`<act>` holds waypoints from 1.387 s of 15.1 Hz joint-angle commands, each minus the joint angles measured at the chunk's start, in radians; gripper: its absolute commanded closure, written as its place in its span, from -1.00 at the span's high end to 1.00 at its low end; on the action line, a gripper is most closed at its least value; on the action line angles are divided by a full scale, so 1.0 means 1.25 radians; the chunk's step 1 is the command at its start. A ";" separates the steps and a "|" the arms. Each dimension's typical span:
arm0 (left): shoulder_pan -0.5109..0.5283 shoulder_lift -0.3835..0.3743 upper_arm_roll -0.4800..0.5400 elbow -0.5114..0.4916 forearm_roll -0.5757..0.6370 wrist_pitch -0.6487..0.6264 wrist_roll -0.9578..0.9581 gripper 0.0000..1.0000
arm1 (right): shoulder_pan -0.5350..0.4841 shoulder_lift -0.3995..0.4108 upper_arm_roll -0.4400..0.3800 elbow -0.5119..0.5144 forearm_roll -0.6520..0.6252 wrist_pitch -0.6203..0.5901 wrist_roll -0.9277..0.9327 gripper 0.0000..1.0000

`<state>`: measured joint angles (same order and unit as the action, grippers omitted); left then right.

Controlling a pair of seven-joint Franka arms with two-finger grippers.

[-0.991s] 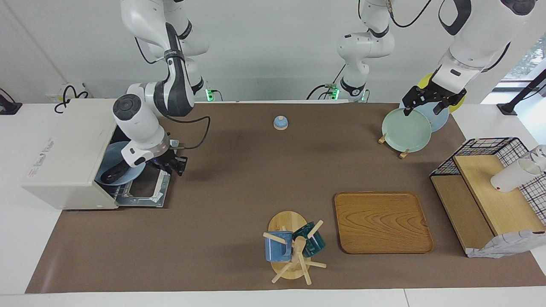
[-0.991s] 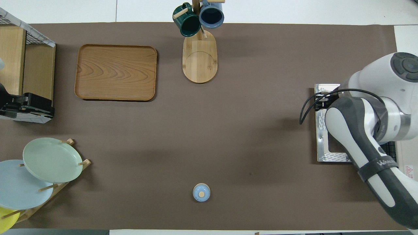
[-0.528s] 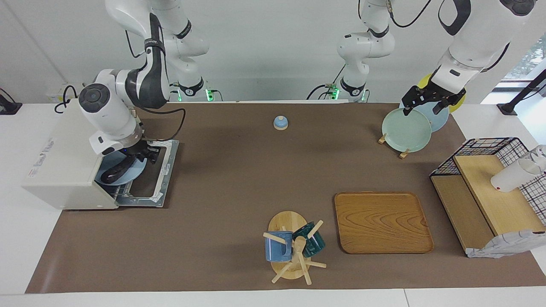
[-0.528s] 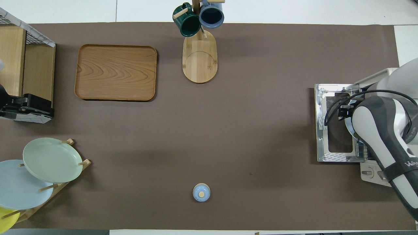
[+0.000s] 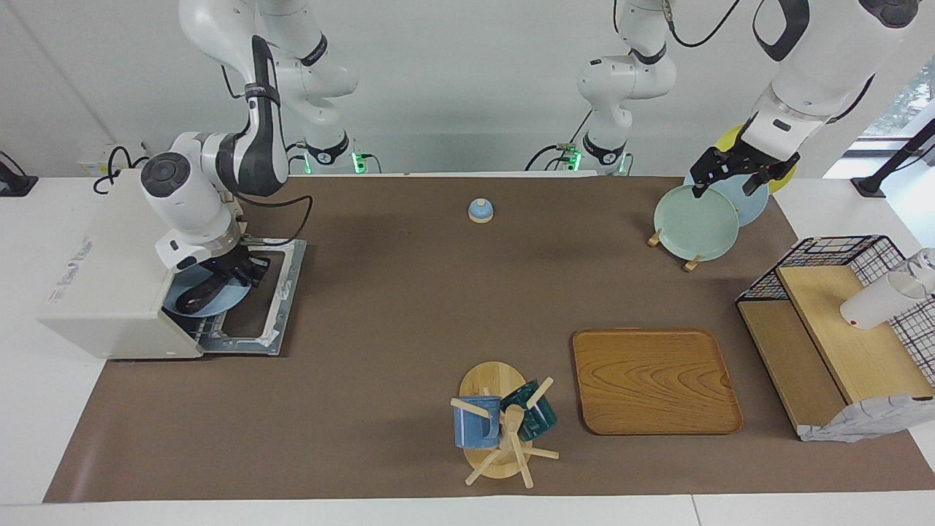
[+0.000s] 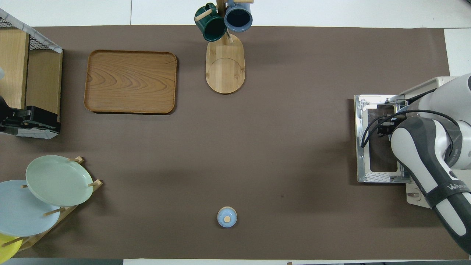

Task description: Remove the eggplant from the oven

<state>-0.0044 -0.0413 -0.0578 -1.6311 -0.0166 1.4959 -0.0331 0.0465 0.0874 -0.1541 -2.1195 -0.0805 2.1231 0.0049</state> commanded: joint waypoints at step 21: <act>0.017 -0.017 -0.002 -0.019 0.017 0.045 0.001 1.00 | 0.612 0.432 0.069 0.617 0.102 -0.130 0.775 -1.00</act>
<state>0.0014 -0.0425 -0.0552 -1.6310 -0.0164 1.5232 -0.0332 0.7685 0.6010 -0.0752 -1.3679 0.0299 1.9323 0.9052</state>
